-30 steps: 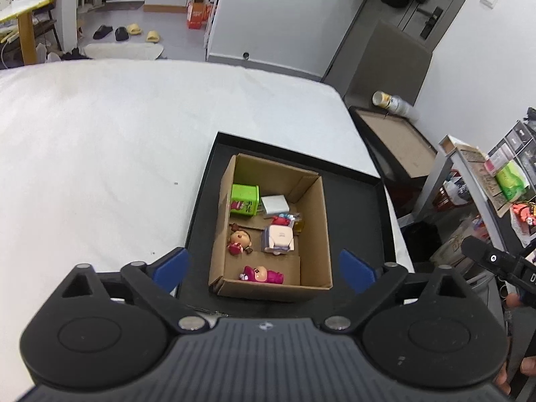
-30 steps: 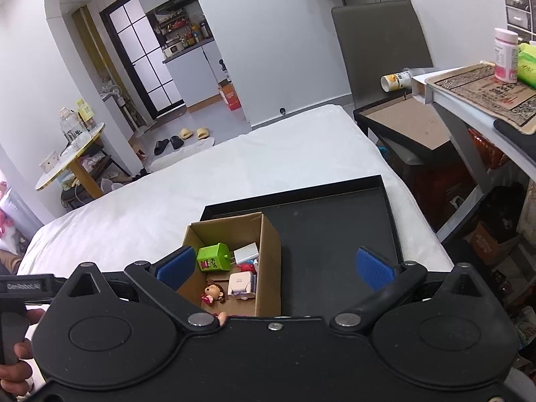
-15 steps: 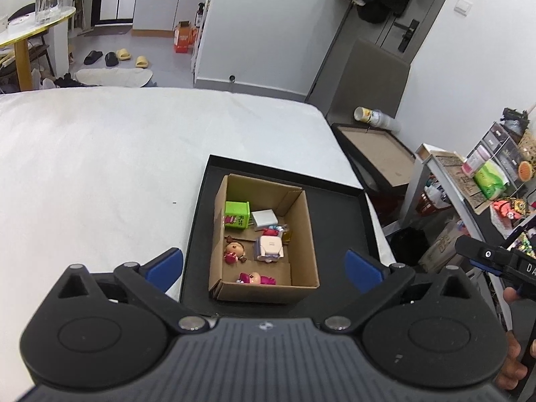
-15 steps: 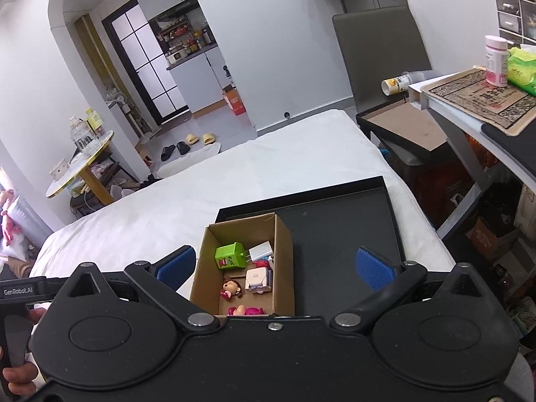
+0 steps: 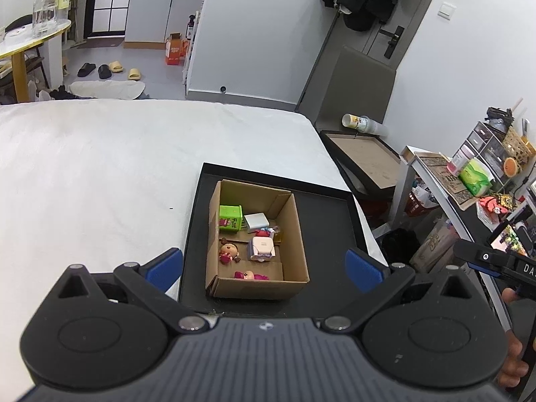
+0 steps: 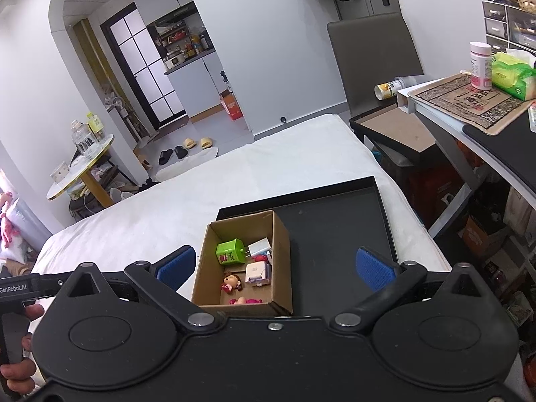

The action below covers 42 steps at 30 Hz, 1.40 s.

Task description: Organize rigid objects

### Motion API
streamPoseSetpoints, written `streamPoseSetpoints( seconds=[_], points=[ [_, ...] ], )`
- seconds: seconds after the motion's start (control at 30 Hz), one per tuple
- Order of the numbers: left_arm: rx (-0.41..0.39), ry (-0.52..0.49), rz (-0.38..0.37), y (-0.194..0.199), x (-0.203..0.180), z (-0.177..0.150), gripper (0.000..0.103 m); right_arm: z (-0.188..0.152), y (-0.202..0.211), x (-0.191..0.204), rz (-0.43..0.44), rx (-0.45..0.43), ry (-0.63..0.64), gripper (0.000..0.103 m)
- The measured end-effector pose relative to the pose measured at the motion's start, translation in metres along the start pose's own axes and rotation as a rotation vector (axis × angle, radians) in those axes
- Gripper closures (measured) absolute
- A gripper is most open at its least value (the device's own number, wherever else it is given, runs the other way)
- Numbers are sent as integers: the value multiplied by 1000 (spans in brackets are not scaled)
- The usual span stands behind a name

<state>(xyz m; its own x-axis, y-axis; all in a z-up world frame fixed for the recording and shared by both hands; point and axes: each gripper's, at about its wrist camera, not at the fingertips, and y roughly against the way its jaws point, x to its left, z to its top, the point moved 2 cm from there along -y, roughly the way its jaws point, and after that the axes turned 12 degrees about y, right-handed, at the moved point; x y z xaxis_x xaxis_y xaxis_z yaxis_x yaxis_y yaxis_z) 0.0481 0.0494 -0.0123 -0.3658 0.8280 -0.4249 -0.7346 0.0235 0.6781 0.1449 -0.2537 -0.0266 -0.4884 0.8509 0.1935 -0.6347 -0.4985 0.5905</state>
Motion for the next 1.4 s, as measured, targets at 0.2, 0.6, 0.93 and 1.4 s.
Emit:
streamPoseSetpoints(
  seconds=[0.2,0.6,0.93,1.4],
  points=[
    [1,-8,-1,7,-3,-1,1,1,9,2,8,-2,8,0],
    [-17,-35,11,19,-12,-2,1,2,15,7,9,11,39,0],
    [-16,-64,16,22,-18,-8,1,2,21,14,9,22,74,0],
    [-18,-98,42,25,-24,-11,1,-2,18,18,16,63,90,0]
  ],
)
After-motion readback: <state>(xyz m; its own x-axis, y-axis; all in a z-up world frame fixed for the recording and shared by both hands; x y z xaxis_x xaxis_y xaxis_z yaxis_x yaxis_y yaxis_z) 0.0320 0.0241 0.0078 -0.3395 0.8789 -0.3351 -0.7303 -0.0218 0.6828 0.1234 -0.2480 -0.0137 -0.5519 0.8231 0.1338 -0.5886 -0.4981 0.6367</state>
